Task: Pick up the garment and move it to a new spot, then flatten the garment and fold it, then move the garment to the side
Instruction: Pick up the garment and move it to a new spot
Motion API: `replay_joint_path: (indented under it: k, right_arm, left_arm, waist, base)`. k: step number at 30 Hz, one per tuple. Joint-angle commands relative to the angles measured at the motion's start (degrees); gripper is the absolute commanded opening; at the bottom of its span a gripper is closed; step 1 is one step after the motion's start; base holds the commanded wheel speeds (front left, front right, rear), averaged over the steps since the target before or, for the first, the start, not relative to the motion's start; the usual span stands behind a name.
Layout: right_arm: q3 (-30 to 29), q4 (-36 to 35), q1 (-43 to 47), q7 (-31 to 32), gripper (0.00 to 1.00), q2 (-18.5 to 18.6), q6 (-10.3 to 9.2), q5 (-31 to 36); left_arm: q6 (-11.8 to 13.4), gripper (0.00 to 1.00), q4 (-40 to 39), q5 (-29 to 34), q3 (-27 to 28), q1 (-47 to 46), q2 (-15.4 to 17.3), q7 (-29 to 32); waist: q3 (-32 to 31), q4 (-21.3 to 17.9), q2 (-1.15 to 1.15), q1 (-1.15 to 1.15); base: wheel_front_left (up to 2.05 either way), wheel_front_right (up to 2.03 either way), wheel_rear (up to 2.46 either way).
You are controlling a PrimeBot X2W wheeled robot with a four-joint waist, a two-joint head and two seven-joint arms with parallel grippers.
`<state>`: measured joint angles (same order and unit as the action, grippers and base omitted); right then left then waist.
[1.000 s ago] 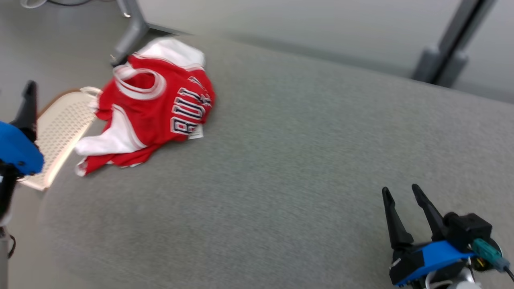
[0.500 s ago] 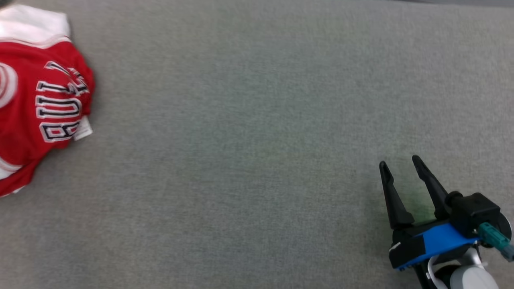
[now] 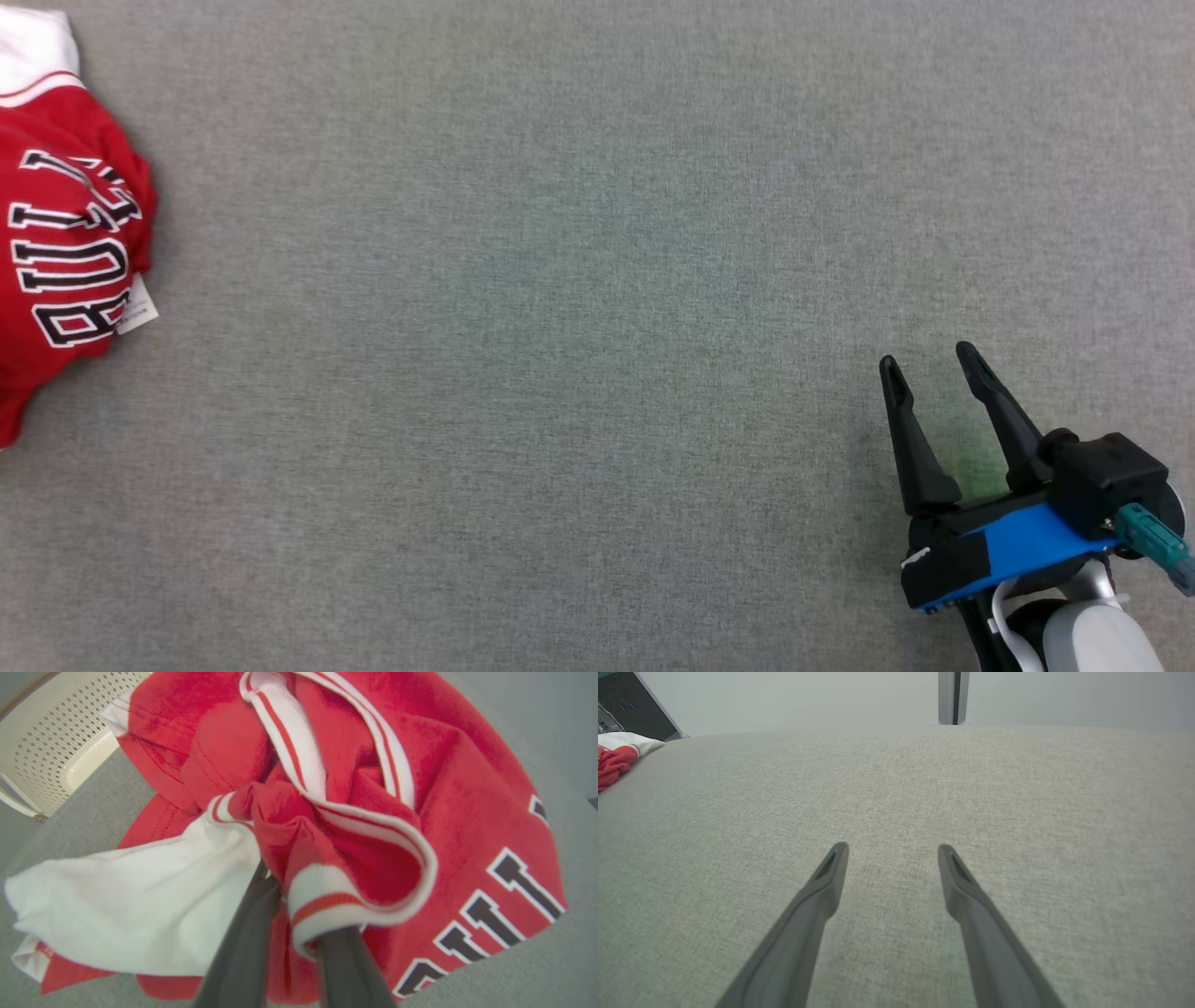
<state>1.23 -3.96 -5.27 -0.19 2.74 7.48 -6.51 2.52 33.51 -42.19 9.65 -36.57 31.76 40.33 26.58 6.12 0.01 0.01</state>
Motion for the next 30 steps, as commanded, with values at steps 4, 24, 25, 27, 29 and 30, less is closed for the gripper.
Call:
replay_joint_path:
  k: [4, 24, 25, 27, 29, 30]
  right_arm:
    - [0.5, 1.8, -0.6, -1.4, 1.0, 0.3, 0.03, -1.4]
    - [2.5, 13.9, 3.3, -8.7, 1.0, 0.3, 0.03, -8.7]
    - [2.2, 13.9, 3.5, -8.7, 1.0, 0.3, 0.03, -8.8]
    - [2.1, 13.9, 3.6, -8.7, 1.0, 0.3, 0.03, -8.8]
    - [2.0, 13.8, 3.9, -8.3, 1.0, 0.3, 0.03, -8.4]
    - [1.9, 13.8, 3.9, -8.2, 1.0, 0.3, 0.03, -8.2]
  left_arm:
    - [-2.2, 0.0, -2.0, 1.5, -0.3, -2.8, 2.2, -4.3]
    - [-8.8, 0.0, -24.4, 7.9, -17.9, -20.0, -2.2, -7.2]
    - [-8.9, 0.0, -25.6, 7.4, -18.8, -20.0, -2.9, -6.7]
    - [-9.1, 0.0, -27.8, 6.9, -20.6, -19.7, -4.2, -5.5]
    - [-9.2, 0.0, -29.7, 6.8, -22.7, -19.0, -5.6, -4.6]
    - [-9.2, 0.0, -30.5, 6.4, -23.8, -18.5, -6.5, -4.3]
  waist:
    - [-3.1, 0.5, -0.01, -0.01]
    - [-24.9, -5.8, -0.01, -0.01]
    - [-25.2, -6.6, -0.01, -0.01]
    - [-25.6, -8.3, -0.01, -0.01]
    - [-25.8, -9.9, -0.01, -0.01]
    - [-25.8, -10.8, -0.01, -0.01]
  base:
    - [0.0, 0.0, 0.0]
    - [0.0, 0.0, 0.0]
    - [0.0, 0.0, 0.0]
    - [0.0, 0.0, 0.0]
    - [0.0, 0.0, 0.0]
    - [0.0, 0.0, 0.0]
